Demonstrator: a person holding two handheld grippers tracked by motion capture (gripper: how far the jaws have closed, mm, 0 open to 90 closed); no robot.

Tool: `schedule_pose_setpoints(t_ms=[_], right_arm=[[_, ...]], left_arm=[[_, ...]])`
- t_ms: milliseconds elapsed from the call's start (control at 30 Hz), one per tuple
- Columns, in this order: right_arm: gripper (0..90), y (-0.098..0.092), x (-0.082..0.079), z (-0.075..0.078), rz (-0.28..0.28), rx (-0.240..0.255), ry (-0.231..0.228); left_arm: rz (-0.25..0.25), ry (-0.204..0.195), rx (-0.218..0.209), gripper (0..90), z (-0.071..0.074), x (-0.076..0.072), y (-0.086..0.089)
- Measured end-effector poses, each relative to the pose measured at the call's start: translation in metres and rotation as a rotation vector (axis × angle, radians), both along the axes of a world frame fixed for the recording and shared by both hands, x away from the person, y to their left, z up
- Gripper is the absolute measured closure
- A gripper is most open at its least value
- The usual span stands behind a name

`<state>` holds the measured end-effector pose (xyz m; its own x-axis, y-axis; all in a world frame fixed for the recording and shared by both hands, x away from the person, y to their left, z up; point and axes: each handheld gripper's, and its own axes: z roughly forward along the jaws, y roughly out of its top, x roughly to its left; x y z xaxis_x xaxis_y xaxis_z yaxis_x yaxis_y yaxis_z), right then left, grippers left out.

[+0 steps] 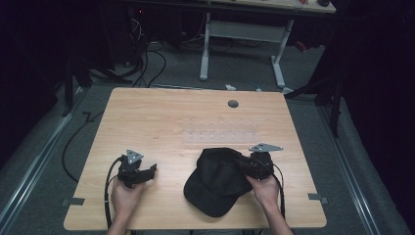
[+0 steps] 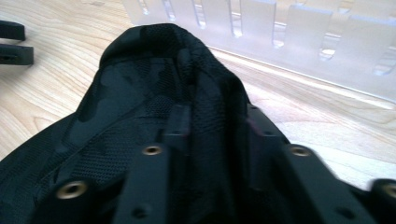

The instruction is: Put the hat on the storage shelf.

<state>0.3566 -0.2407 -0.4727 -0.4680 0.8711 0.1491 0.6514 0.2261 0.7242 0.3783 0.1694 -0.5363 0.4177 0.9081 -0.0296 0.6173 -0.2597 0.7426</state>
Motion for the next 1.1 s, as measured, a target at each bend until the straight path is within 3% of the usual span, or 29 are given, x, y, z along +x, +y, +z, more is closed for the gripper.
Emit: schedule_pose_setpoints(t_ms=[200,533,1000,1033,1100], right_arm=[[83.0,-0.003,-0.001,-0.001,0.032,0.021,-0.007],[84.9,-0.012,-0.004,-0.001,0.055,0.082,-0.027],[85.1,-0.021,-0.014,0.029,0.084,0.138,-0.135],[85.2,-0.021,-0.014,0.031,0.087,0.148,-0.146],[85.2,-0.022,-0.015,0.034,0.089,0.162,-0.156]], left_arm=[[-0.003,-0.001,0.013,28.3,0.000,0.000,-0.001],[-0.002,-0.001,0.011,28.1,0.000,0.001,-0.002],[-0.033,-0.001,0.013,27.7,0.000,-0.001,-0.003],[-0.038,0.000,0.010,27.8,0.000,-0.001,-0.003],[-0.043,0.008,-0.039,27.8,0.001,0.000,-0.001]])
